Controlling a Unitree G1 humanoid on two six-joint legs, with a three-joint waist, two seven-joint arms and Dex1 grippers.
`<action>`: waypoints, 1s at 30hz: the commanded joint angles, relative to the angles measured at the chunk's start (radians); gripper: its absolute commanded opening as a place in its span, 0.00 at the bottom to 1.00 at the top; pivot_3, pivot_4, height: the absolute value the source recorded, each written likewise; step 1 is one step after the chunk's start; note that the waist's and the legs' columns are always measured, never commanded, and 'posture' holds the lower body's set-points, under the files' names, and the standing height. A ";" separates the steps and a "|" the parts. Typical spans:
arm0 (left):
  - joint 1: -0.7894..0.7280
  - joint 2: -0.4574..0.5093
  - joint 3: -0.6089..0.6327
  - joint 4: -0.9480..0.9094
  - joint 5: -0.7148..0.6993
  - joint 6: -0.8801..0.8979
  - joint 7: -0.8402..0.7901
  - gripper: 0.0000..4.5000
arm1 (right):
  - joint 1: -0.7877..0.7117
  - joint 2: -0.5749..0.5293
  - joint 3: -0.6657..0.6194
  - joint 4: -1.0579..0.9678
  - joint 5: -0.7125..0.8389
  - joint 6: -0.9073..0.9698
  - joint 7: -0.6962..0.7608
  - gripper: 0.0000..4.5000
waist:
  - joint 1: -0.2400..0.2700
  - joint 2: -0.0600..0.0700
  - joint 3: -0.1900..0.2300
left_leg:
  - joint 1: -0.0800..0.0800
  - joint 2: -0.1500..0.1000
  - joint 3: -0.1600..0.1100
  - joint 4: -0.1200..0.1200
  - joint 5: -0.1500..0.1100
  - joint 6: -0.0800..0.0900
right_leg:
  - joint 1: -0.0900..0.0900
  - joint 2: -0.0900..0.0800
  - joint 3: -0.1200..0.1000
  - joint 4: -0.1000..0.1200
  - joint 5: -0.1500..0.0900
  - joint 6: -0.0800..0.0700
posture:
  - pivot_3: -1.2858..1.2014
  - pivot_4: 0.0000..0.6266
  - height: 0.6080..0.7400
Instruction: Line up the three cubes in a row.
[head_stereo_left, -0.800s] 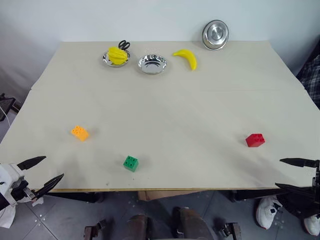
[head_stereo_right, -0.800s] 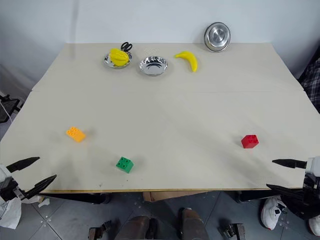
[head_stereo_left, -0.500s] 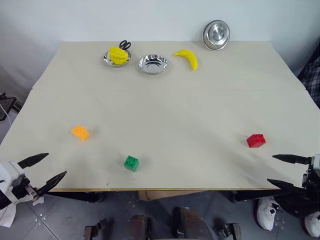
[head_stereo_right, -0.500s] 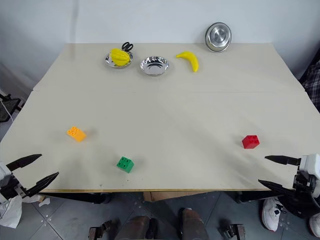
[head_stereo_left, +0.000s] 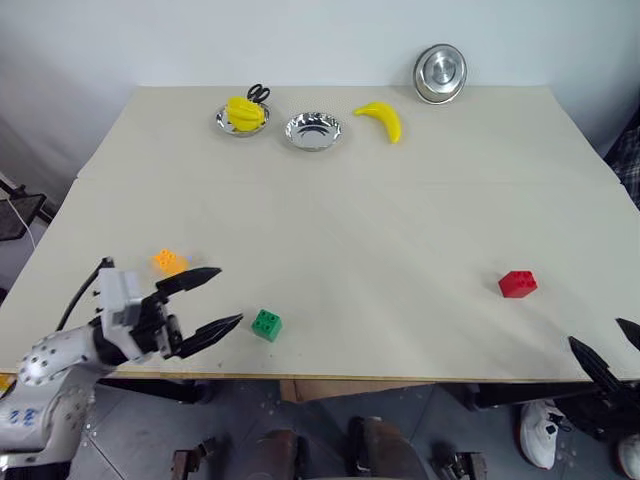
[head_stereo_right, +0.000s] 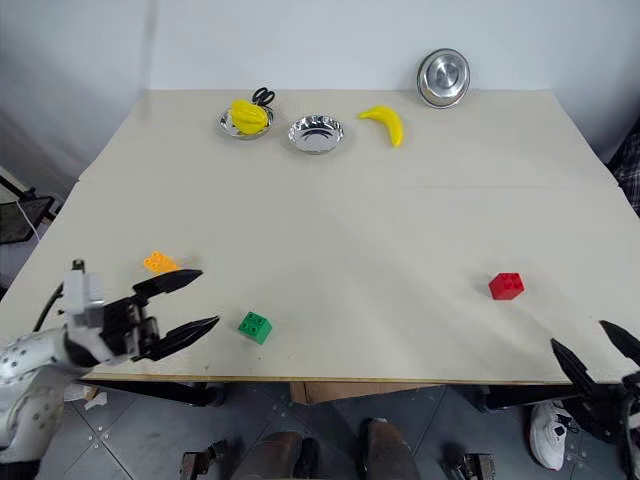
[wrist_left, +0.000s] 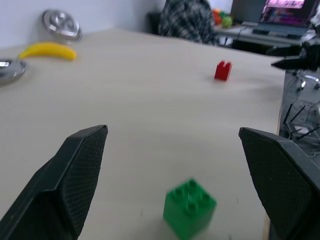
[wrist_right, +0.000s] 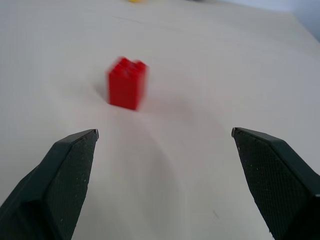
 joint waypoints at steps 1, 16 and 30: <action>-0.048 -0.016 -0.054 0.022 0.053 -0.035 -0.014 0.99 | 0.006 0.015 -0.015 -0.074 0.012 0.038 -0.036 1.00 | -0.005 0.001 -0.001 | 0.000 0.000 0.000 0.000 0.000 0.000 | 0.000 0.000 0.000 0.000 0.000 0.000 | 0.52 0.24 1.00; -0.026 -0.053 -0.085 0.015 0.112 -0.084 0.004 0.99 | -0.283 -0.095 0.187 -0.223 -0.139 0.518 -0.361 1.00 | -0.017 0.003 -0.002 | -0.001 0.000 0.000 0.004 0.000 0.000 | -0.001 0.001 0.001 0.001 0.000 0.000 | 0.52 0.24 1.00; 0.010 -0.045 -0.074 -0.020 0.117 -0.083 0.026 0.99 | -0.399 -0.031 0.264 -0.249 -0.135 0.634 -0.379 1.00 | -0.001 0.003 -0.002 | -0.003 0.000 0.000 0.009 0.000 0.001 | -0.001 0.001 0.001 0.002 0.000 0.000 | 0.52 0.24 1.00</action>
